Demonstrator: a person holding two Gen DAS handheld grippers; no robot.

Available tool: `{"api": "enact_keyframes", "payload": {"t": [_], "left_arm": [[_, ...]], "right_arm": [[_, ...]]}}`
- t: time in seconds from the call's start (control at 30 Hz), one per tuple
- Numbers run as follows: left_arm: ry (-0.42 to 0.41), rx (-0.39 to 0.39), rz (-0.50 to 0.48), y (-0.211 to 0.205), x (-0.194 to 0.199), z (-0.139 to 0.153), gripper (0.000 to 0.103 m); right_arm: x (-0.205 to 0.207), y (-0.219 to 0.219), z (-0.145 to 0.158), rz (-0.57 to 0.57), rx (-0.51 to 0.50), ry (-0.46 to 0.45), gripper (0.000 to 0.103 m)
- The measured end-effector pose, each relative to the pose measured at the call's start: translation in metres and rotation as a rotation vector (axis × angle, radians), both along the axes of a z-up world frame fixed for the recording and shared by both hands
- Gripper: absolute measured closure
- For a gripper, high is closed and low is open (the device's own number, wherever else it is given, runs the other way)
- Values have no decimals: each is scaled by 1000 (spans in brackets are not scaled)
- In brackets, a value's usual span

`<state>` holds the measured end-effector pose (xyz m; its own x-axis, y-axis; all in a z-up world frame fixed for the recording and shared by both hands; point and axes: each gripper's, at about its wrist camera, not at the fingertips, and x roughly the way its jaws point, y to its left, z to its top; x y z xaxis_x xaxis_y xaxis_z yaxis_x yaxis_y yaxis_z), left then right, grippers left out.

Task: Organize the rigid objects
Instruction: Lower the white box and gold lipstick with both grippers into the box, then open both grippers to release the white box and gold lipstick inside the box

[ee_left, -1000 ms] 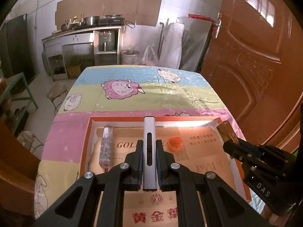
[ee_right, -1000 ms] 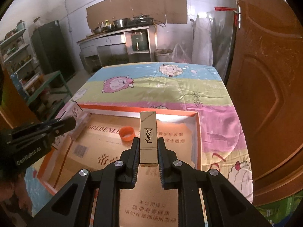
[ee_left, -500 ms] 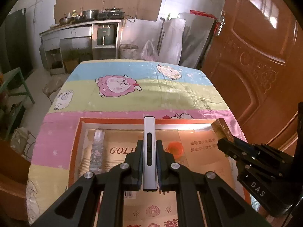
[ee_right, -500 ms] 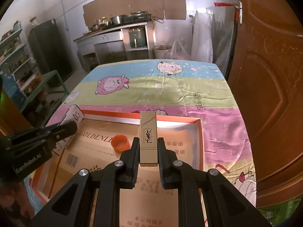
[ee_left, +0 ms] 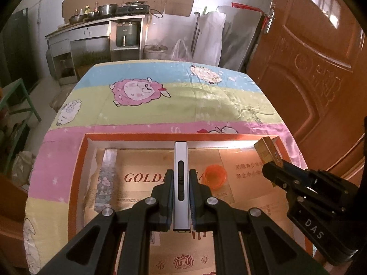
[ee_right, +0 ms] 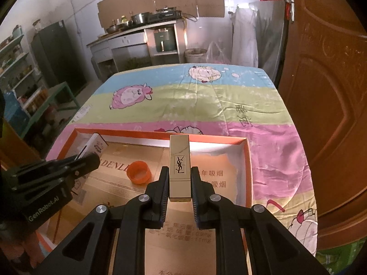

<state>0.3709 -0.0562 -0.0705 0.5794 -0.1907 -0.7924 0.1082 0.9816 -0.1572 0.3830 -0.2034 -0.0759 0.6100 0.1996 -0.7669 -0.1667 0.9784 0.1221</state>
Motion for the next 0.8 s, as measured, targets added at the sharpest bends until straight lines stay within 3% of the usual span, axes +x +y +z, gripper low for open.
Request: {"api": "enact_keyframes", "payload": {"t": [0.8], "left_arm": [[62, 9, -7, -5, 13, -28, 91]], "right_arm": [[13, 6, -23, 8, -21, 68, 85]]}}
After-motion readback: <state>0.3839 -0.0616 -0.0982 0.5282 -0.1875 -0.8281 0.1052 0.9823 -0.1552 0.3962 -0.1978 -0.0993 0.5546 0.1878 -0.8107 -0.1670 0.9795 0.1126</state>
